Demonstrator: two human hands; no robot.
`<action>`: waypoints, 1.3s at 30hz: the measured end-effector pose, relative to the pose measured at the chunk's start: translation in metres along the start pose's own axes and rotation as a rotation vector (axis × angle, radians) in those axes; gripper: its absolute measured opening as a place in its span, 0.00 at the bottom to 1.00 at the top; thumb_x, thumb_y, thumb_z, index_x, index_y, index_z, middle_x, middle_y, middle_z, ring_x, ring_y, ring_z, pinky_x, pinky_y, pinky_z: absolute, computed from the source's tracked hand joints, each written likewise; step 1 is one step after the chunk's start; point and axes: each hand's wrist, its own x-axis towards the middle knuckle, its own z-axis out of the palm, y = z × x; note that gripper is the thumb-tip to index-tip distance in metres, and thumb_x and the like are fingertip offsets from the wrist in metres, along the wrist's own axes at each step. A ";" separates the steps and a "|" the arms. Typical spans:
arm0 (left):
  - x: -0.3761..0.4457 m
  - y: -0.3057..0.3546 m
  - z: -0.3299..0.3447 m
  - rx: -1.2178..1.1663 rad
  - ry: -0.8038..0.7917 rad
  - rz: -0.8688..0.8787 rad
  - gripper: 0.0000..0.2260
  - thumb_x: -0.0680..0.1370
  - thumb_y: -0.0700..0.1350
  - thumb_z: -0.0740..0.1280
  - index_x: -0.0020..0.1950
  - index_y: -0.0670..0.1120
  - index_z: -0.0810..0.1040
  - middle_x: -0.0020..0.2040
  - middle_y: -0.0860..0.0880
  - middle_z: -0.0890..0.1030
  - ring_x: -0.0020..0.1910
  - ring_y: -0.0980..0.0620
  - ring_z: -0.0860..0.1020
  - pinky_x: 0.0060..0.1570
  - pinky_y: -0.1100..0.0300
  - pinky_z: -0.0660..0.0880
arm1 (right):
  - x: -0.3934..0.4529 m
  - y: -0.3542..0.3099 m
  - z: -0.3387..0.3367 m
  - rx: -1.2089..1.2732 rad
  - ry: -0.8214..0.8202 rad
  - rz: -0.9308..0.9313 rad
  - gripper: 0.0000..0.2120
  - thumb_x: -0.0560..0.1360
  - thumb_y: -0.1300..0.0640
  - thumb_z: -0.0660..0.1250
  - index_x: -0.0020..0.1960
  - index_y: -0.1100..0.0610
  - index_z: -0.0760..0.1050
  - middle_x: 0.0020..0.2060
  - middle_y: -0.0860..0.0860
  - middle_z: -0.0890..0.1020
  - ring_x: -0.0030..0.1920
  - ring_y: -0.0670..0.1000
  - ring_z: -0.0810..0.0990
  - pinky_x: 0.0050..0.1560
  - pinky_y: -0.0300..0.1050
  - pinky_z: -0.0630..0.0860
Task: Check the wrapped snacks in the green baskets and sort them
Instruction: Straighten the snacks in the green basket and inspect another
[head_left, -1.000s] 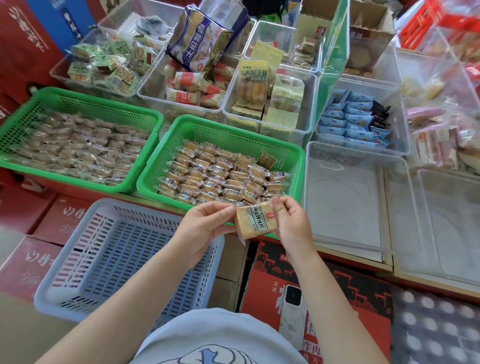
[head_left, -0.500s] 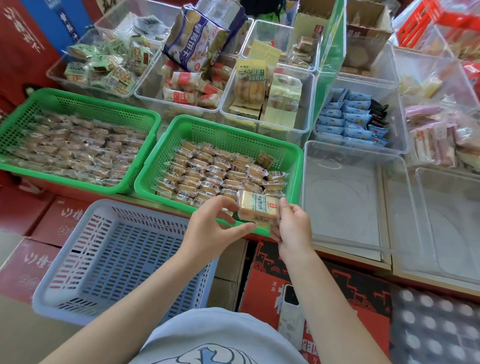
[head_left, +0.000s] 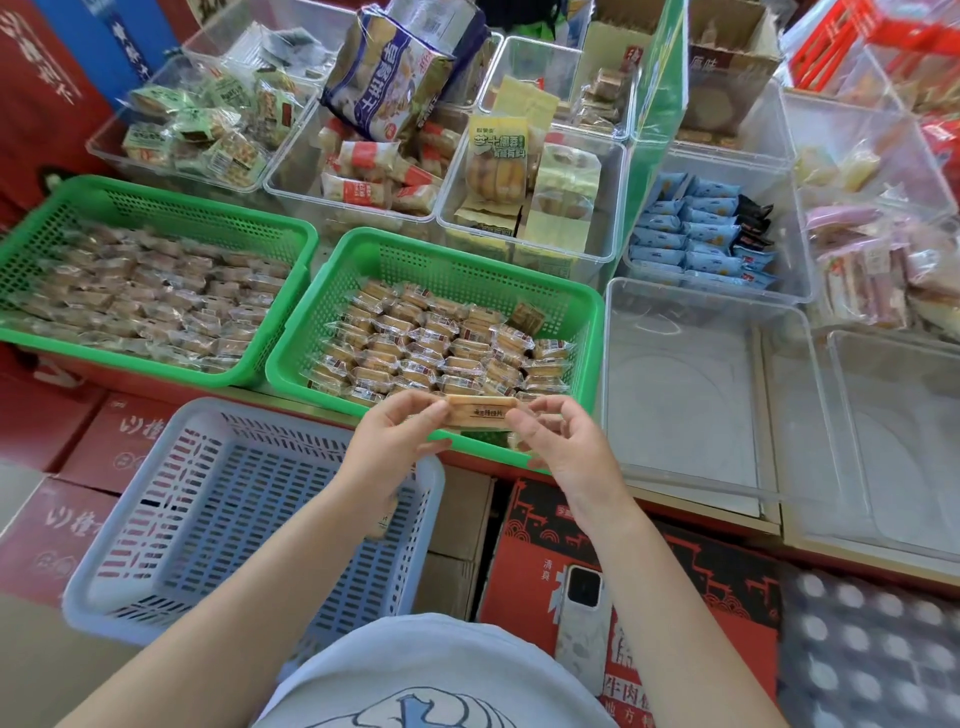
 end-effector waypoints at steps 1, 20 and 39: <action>0.000 0.001 -0.001 -0.022 -0.017 -0.017 0.05 0.81 0.40 0.68 0.47 0.43 0.82 0.51 0.44 0.85 0.54 0.46 0.83 0.57 0.48 0.81 | 0.001 0.002 -0.001 -0.035 -0.016 -0.006 0.15 0.74 0.45 0.72 0.54 0.52 0.75 0.52 0.56 0.83 0.52 0.54 0.82 0.51 0.50 0.81; 0.044 -0.028 0.006 0.040 -0.078 -0.053 0.06 0.83 0.43 0.66 0.48 0.43 0.78 0.49 0.43 0.81 0.53 0.47 0.81 0.59 0.50 0.80 | 0.034 0.004 -0.009 -0.106 -0.086 0.152 0.05 0.79 0.60 0.67 0.44 0.56 0.73 0.48 0.58 0.83 0.44 0.53 0.82 0.56 0.53 0.82; 0.085 -0.067 -0.029 1.495 -0.323 0.189 0.36 0.75 0.72 0.40 0.79 0.59 0.62 0.80 0.55 0.62 0.81 0.53 0.53 0.78 0.46 0.44 | 0.090 0.026 0.054 -1.166 -0.057 -0.012 0.09 0.80 0.50 0.64 0.45 0.53 0.69 0.49 0.57 0.76 0.44 0.58 0.76 0.39 0.47 0.70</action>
